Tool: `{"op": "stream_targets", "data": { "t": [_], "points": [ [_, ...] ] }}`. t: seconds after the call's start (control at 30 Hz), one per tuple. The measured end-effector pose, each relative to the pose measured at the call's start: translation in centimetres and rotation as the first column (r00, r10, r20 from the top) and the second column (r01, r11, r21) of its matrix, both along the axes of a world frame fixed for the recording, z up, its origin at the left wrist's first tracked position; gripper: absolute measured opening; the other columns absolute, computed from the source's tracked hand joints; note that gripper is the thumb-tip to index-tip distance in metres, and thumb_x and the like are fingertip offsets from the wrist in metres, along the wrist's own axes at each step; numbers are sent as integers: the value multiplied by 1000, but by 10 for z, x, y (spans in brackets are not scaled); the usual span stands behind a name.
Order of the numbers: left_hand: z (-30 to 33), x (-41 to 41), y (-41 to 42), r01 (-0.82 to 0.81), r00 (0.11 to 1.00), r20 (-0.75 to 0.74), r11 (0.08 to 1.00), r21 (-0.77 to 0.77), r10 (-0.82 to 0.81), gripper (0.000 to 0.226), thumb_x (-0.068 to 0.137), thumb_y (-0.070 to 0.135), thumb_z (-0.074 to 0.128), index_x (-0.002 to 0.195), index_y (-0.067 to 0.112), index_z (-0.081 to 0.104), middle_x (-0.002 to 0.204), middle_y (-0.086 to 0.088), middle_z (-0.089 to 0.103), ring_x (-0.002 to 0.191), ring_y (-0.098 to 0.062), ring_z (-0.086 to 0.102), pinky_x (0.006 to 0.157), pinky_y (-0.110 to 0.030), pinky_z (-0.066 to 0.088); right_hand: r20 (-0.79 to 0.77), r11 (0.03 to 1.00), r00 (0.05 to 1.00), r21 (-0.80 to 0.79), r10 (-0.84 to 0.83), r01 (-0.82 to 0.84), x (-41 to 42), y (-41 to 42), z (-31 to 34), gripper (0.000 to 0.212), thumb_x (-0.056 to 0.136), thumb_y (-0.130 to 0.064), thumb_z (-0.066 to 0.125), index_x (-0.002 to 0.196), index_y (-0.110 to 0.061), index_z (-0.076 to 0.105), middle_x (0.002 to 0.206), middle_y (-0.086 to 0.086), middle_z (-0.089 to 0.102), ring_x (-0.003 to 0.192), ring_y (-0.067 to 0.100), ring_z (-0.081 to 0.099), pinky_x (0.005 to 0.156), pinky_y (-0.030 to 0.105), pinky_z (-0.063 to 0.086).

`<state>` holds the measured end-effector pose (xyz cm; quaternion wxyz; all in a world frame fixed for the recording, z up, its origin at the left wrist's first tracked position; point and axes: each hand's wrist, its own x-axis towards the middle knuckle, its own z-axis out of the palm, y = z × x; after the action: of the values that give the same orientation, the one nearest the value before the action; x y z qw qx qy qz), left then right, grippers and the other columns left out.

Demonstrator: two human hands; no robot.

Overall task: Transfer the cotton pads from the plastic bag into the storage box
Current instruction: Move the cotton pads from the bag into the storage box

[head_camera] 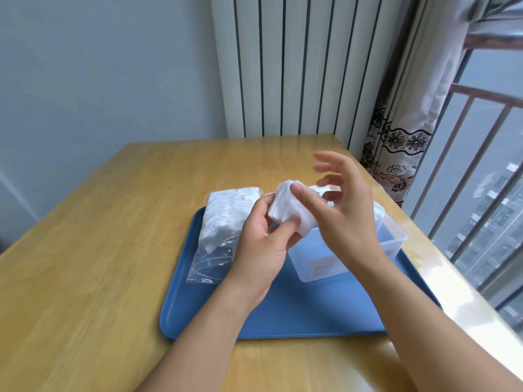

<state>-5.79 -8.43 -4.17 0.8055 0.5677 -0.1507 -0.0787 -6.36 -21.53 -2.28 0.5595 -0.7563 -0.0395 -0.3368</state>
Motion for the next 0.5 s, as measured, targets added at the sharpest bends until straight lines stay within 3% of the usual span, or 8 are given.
{"op": "stream_targets", "data": {
  "t": [0.07, 0.13, 0.2, 0.27, 0.33, 0.5],
  "points": [
    [-2, 0, -1, -10, 1000, 0, 999, -39, 10, 36, 97, 5, 59, 132, 12, 55, 127, -14, 68, 119, -27, 66, 102, -41, 54, -62, 983, 996, 177, 59, -47, -6, 13, 3, 46, 91, -48, 65, 133, -32, 54, 129, -14, 58, 116, -1, 57, 86, 11, 45],
    [-4, 1, -1, 18, 1000, 0, 998, -53, -18, 39, 91, 8, 60, 130, 12, 56, 125, -16, 68, 113, -22, 66, 97, -35, 55, -103, 936, 982, 333, 159, -116, -11, 25, 6, 51, 91, -60, 49, 138, -37, 50, 133, -17, 58, 118, -11, 55, 93, 15, 44],
    [-6, -1, -1, 13, 999, 37, 1000, 8, -14, 34, 89, 5, 58, 122, 11, 58, 118, -22, 68, 104, -24, 65, 92, -38, 55, -125, 926, 974, 354, 189, -134, -13, 33, 7, 55, 92, -65, 38, 139, -39, 47, 132, -16, 60, 115, -14, 56, 93, 24, 45],
    [-8, -2, -2, -92, 982, 176, 984, 150, 64, 26, 87, 10, 60, 113, 14, 62, 110, -19, 69, 101, -30, 67, 93, -49, 53, -105, 924, 976, 354, 190, -142, -13, 37, 7, 55, 93, -65, 32, 138, -38, 48, 128, -16, 63, 116, -9, 59, 89, 30, 46],
    [-9, -1, -2, -227, 932, 338, 941, 252, 134, 19, 88, 20, 62, 107, 19, 63, 103, -8, 69, 99, -28, 66, 88, -52, 54, -77, 913, 978, 381, 193, -150, -13, 38, 7, 54, 93, -66, 31, 135, -38, 51, 125, -14, 65, 116, -2, 62, 90, 34, 50],
    [-9, -4, -2, -371, 825, 546, 868, 331, 144, 21, 92, 26, 62, 111, 18, 62, 102, 3, 64, 98, -17, 63, 83, -34, 52, -48, 823, 976, 546, 213, -153, -12, 37, 9, 58, 89, -71, 34, 126, -35, 61, 120, -4, 70, 115, 12, 67, 99, 42, 54]
  ]
}}
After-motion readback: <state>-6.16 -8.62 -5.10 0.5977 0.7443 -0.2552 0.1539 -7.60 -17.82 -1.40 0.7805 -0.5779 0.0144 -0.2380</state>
